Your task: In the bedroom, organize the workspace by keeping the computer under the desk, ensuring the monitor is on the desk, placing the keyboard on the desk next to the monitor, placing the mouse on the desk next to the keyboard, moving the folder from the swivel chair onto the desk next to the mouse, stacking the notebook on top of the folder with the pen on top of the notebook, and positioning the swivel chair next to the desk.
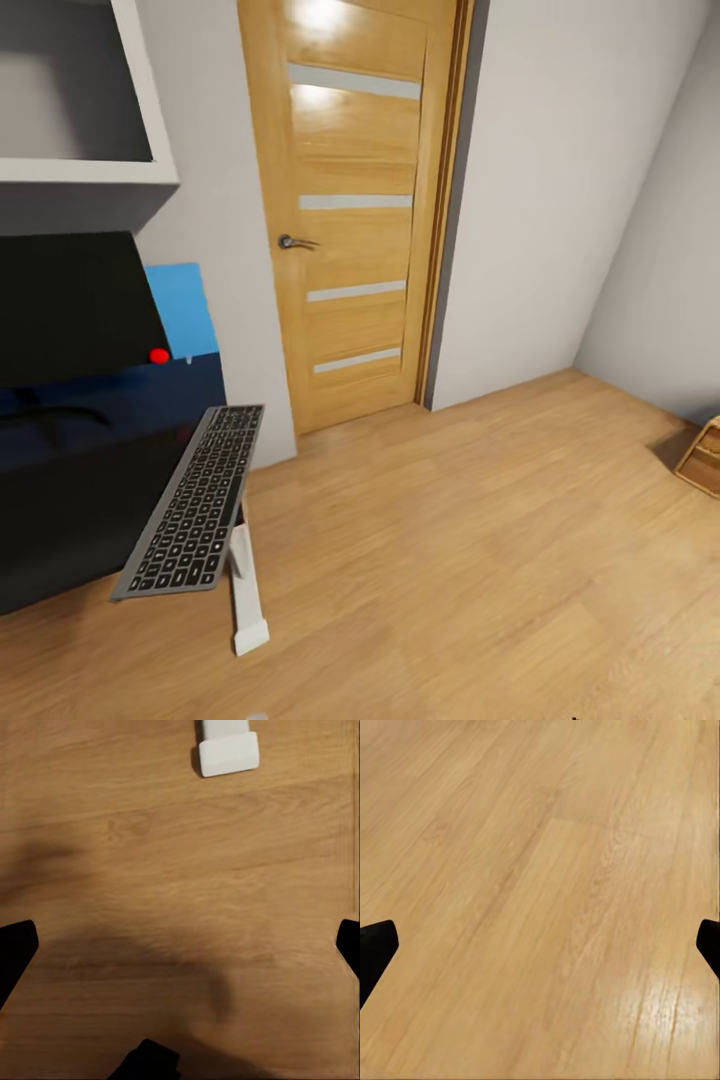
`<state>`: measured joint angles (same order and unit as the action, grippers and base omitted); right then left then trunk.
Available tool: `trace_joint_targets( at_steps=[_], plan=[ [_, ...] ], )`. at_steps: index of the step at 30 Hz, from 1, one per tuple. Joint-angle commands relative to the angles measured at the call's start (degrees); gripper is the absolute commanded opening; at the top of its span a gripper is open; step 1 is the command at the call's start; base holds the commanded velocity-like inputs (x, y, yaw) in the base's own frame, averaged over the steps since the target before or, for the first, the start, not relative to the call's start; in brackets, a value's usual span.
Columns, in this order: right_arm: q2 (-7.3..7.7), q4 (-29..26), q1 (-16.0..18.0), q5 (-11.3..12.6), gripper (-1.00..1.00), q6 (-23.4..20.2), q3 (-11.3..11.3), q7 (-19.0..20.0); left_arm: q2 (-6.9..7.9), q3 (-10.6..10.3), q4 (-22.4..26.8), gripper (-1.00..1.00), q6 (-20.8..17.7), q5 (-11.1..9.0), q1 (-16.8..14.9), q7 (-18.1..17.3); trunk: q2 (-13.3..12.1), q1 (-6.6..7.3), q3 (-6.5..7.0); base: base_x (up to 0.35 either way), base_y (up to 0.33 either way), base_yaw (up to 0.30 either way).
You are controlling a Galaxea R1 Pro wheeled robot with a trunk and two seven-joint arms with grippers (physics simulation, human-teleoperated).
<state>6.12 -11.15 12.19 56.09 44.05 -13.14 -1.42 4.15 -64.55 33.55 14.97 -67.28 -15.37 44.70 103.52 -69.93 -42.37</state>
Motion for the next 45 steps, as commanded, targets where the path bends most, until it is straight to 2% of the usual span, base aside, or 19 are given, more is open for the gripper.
trace_joint_targets(
  at_steps=[1, 20, 45],
  plan=[
    [0.03, 0.0, 0.0, 0.4, 1.0, 0.2, -0.5, -0.2, 0.07, -0.5, 0.1, 1.0, 0.3, -0.5, -0.1, 0.3, 0.0, 0.0, -0.01, 0.143, -0.154, -0.249],
    [0.03, 0.0, 0.0, 0.4, 1.0, 0.2, -0.5, -0.2, 0.07, -0.5, 0.1, 1.0, 0.3, -0.5, -0.1, 0.3, 0.0, 0.0, 0.76, 0.217, -0.2, -0.233],
    [-0.05, 0.0, 0.0, 0.4, 1.0, 0.2, -0.5, -0.2, 0.03, -0.4, -2.2, 1.0, 0.2, -0.6, -0.1, 0.0, 0.0, 0.0, 0.84, 0.282, -0.142, -0.013]
  ],
)
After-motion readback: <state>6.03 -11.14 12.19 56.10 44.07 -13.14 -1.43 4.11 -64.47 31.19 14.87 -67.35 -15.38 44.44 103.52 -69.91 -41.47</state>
